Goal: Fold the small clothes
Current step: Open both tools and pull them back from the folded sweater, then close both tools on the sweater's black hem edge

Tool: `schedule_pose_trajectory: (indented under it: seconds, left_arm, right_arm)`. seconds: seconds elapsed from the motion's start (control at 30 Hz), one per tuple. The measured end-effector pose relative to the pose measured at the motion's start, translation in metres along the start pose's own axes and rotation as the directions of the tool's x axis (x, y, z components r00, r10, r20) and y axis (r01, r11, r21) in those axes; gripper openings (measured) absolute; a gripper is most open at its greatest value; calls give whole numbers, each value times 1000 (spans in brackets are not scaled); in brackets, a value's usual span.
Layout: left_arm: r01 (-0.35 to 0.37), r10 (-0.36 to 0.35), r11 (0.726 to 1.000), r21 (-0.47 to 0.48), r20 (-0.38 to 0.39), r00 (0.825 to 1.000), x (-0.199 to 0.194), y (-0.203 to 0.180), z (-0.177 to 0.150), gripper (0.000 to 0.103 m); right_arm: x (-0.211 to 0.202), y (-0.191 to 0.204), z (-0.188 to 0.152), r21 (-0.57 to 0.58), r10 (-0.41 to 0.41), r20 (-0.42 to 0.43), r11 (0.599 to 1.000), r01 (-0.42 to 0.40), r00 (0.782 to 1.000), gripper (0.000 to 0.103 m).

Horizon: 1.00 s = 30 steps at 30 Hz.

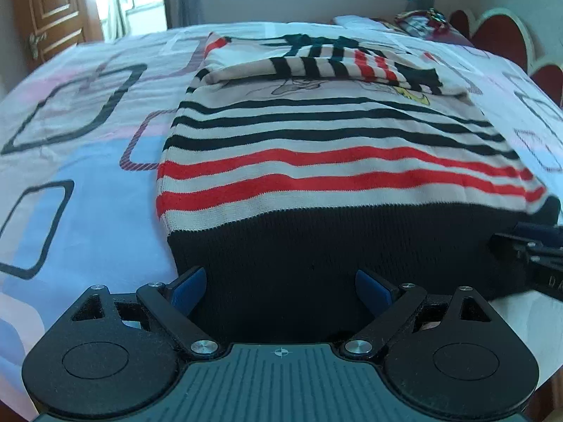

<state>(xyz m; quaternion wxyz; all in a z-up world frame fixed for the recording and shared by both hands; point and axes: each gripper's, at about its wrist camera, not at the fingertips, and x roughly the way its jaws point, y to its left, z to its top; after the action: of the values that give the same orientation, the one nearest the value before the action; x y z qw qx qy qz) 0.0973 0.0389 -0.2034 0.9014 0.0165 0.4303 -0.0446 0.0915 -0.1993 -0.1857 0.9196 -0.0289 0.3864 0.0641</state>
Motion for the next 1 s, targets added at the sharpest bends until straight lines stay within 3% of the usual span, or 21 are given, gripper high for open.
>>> schedule_pose_trajectory:
  seconds: [0.2,0.33,0.57,0.77,0.83,0.9,1.0]
  left_arm:
    - [18,-18,998,-66,9,1000,-13,12,1,91]
    - [-28,30,993,-116,23,999,-18,27,2,91]
    - [-73,67,982,-176,-37,997,-4,47,-3,91]
    - [-31,22,980,-199,-46,999,-1,47,-6,91]
    - [-18,9,978,-209,-45,999,-1,46,-6,91]
    - [8,-18,973,-229,-40,999,-2,44,-6,91]
    - [45,-55,971,-233,-38,998,-2,40,-5,91]
  right_arm:
    - [-6,-8,-8,2,-27,-2,1000,27,1000,41]
    - [-12,-15,-10,21,-44,5,999,44,999,41]
    - [-20,-30,-6,58,-80,31,995,78,996,43]
    - [-23,-41,-4,82,-121,38,990,118,992,46]
    - [-23,-45,-4,93,-137,36,987,134,990,56]
    - [-23,-49,-6,100,-164,31,982,160,986,60]
    - [-19,-59,-11,149,-141,-5,979,141,990,58]
